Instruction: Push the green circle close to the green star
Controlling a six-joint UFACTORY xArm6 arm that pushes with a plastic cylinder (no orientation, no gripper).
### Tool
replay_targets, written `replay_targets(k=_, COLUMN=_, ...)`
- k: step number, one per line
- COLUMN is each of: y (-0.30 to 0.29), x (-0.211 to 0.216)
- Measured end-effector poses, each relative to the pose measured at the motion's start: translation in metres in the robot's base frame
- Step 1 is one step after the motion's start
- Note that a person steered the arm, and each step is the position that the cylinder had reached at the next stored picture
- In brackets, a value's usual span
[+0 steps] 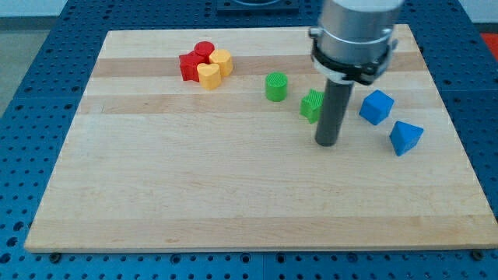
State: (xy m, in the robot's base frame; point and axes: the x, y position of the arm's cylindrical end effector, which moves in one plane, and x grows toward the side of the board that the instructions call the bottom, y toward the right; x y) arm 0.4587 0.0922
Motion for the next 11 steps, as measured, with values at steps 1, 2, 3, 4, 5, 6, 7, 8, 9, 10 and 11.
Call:
replay_targets(k=1, y=0.000, x=-0.042)
replay_targets(k=2, y=-0.001, x=-0.065)
replay_targets(k=3, y=-0.007, x=-0.066)
replay_targets(k=4, y=-0.051, x=-0.036)
replay_targets(k=5, y=-0.107, x=-0.045)
replay_targets(k=6, y=-0.128, x=-0.071)
replay_targets(k=7, y=-0.113, x=-0.088)
replay_targets(k=8, y=-0.079, x=-0.094)
replay_targets(k=9, y=-0.044, x=-0.094)
replay_targets(k=10, y=-0.009, x=-0.095)
replay_targets(k=11, y=0.026, x=-0.096)
